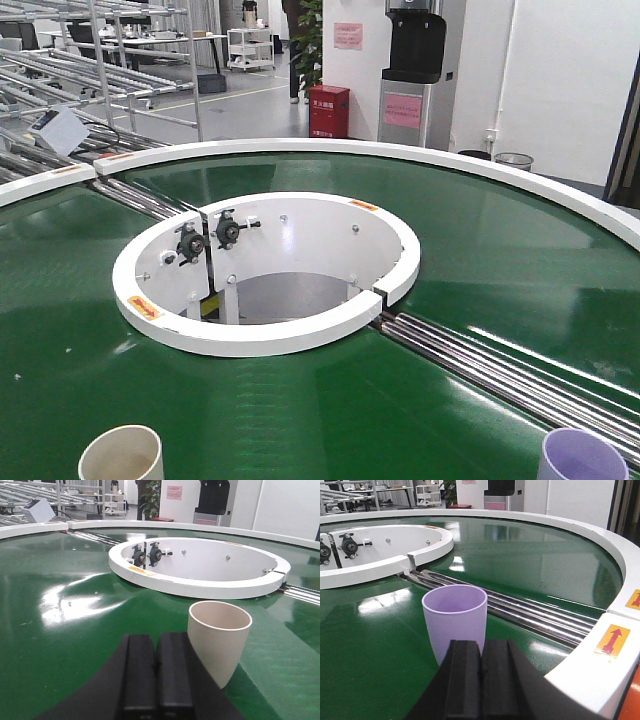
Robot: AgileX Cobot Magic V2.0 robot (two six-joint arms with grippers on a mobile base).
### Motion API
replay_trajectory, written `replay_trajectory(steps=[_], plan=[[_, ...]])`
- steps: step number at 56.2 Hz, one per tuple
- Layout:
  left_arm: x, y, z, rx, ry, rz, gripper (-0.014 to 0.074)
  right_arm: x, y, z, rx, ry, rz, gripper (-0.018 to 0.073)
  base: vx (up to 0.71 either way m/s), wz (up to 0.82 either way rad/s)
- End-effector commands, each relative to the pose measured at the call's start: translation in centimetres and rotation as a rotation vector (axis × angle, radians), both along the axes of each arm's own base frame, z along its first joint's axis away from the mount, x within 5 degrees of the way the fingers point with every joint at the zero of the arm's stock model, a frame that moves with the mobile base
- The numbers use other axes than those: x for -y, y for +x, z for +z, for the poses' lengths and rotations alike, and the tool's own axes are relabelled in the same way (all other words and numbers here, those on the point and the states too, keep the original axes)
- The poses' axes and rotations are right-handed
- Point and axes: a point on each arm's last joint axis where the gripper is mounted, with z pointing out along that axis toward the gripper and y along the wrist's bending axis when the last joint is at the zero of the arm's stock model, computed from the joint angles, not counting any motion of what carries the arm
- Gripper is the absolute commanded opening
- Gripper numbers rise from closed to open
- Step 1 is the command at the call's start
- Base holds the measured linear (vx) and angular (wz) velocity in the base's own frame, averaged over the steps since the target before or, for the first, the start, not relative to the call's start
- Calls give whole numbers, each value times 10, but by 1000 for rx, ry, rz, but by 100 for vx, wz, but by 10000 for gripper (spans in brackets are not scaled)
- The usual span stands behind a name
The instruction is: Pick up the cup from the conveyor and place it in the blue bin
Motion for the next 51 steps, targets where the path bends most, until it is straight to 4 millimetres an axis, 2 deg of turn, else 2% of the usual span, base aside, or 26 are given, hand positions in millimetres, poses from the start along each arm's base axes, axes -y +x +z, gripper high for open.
replay_trajectory(steps=[1,33,42,51], plan=[[-1,0,4,78,-11,12,-6,0,1,1,67,-16,0,-9,0,0],[-2,-1,8,122,-14,18,-6,0,1,1,67,-16,0,-9,0,0],[-2,-1,13,168,-122,21,-6,0,1,1,70,-16,0,-9,0,0],[-3,-1,14,184,-134,22,-6,-1,1,8,141,-8,5,-9,0,0]])
